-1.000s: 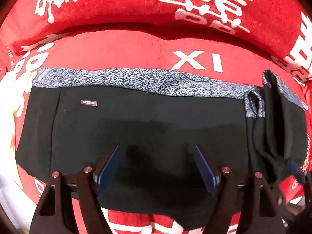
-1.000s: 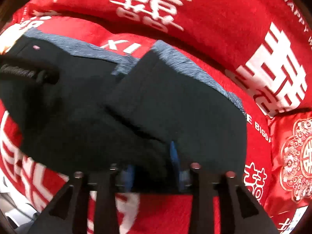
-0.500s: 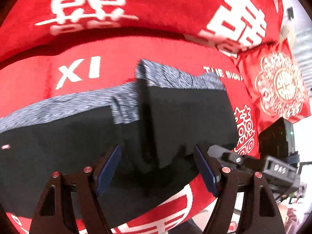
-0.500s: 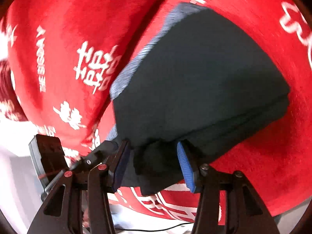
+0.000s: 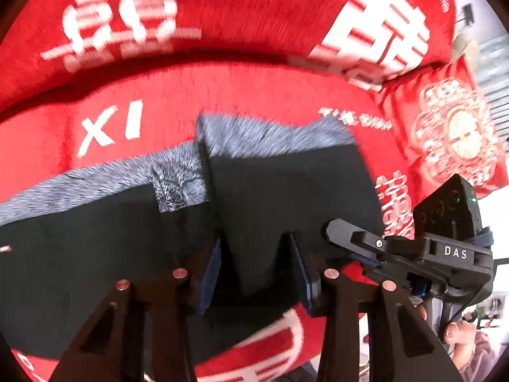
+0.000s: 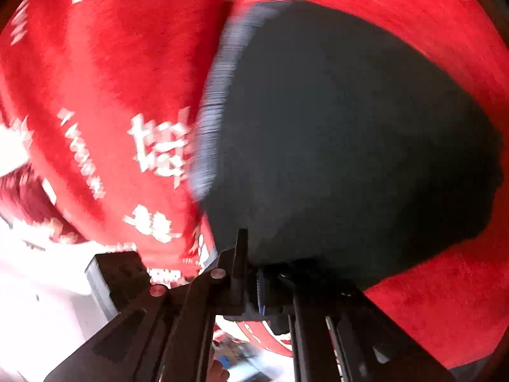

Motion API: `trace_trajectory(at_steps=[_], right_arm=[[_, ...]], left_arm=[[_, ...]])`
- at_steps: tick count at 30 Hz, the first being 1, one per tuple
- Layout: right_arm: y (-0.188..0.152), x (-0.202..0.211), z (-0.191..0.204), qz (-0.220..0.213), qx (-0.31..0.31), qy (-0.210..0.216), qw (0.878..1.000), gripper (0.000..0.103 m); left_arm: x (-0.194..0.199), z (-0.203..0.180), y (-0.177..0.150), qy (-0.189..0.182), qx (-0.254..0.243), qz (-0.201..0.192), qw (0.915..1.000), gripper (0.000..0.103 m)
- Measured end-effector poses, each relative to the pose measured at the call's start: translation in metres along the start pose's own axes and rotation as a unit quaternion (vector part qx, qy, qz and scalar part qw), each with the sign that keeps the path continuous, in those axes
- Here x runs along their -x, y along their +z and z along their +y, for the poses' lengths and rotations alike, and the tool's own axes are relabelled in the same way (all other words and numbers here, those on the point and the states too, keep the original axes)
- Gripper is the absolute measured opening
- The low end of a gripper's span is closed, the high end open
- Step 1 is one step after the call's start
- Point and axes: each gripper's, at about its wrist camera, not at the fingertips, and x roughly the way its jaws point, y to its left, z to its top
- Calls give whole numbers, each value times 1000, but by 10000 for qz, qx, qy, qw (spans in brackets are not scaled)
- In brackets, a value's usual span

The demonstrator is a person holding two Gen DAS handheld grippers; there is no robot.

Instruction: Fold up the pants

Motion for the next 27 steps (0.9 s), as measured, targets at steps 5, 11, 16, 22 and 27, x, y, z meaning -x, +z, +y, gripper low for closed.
trace_trajectory(at_steps=[5, 11, 16, 22, 27], right_arm=[[-20, 7, 20, 385, 290, -59, 9988, 5], [-32, -34, -30, 807, 12, -857, 9931, 4], [-27, -27, 7, 1364, 958, -1172, 9790, 22], [22, 55, 63, 186, 2020, -1169, 9722, 50], [102, 47, 33, -16, 1414, -1582, 9772, 59]], left_arm=[[20, 1, -30, 409, -56, -166, 9990, 44], [-28, 33, -59, 931, 482, 249, 9942, 65], [-2, 47, -56, 1018, 756, 47, 9919, 71], [34, 33, -20, 1208, 457, -401, 9908, 70], [7, -3, 25, 1056, 53, -512, 9931, 70]])
